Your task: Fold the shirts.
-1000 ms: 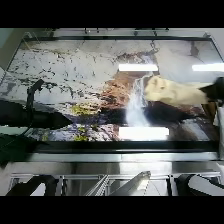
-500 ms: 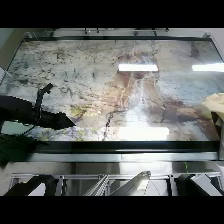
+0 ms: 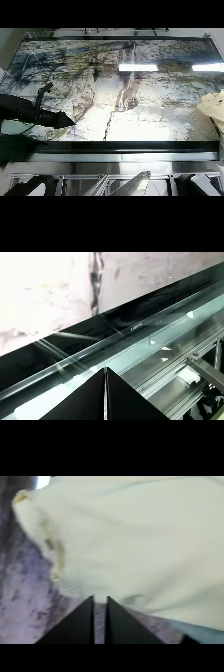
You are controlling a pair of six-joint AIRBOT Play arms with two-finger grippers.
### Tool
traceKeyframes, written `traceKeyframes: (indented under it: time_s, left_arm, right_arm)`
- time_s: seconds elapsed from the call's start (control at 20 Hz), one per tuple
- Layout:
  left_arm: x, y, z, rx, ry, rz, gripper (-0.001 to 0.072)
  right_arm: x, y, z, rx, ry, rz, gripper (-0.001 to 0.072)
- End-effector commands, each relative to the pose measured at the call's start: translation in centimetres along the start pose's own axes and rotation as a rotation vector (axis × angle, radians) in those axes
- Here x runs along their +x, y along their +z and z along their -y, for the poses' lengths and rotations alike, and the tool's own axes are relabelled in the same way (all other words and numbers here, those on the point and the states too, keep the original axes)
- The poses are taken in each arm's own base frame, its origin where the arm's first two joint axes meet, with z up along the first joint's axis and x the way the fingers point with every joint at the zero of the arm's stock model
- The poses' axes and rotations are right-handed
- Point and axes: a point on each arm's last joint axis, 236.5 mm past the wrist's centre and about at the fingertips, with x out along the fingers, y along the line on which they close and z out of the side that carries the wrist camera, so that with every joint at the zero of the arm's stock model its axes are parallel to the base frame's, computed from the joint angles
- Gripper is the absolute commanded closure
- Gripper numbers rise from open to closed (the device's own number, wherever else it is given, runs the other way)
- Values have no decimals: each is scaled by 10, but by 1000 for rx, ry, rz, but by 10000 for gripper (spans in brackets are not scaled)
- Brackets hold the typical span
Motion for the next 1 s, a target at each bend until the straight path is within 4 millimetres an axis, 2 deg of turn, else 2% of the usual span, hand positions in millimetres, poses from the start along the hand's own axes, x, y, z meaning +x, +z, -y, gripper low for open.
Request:
traceKeyframes:
  time_s: [0.0, 0.1, 0.2, 0.25, 0.35, 0.45, 0.5, 0.6, 0.75, 0.95]
  left_arm:
    - [-20, 26, 32, 71, -64, 98, 685]
    - [-44, 45, 50, 155, -34, 201, 685]
    - [-58, 46, 53, 223, 40, 266, 685]
    - [-57, 38, 57, 240, 41, 272, 685]
    - [-42, 12, 58, 244, 31, 256, 685]
    - [-26, -9, 56, 213, 20, 248, 685]
    - [-21, -17, 57, 217, 14, 254, 685]
    - [-16, -30, 61, 237, 7, 258, 685]
    - [-13, -41, 60, 216, 1, 258, 685]
    - [-13, -42, 61, 217, -5, 260, 687]
  right_arm:
    - [-3, -51, -129, -129, 406, -133, 691]
    - [-5, -113, -176, -321, 482, -256, 692]
    - [-13, -185, -204, -525, 528, -362, 693]
    - [-19, -222, -209, -614, 547, -407, 693]
    - [-33, -287, -203, -740, 590, -473, 693]
    - [-43, -334, -189, -771, 636, -488, 693]
    - [-45, -346, -183, -761, 645, -488, 693]
    - [-45, -358, -176, -756, 644, -512, 693]
    - [-45, -362, -177, -722, 652, -544, 692]
    - [-53, -364, -189, -652, 696, -561, 692]
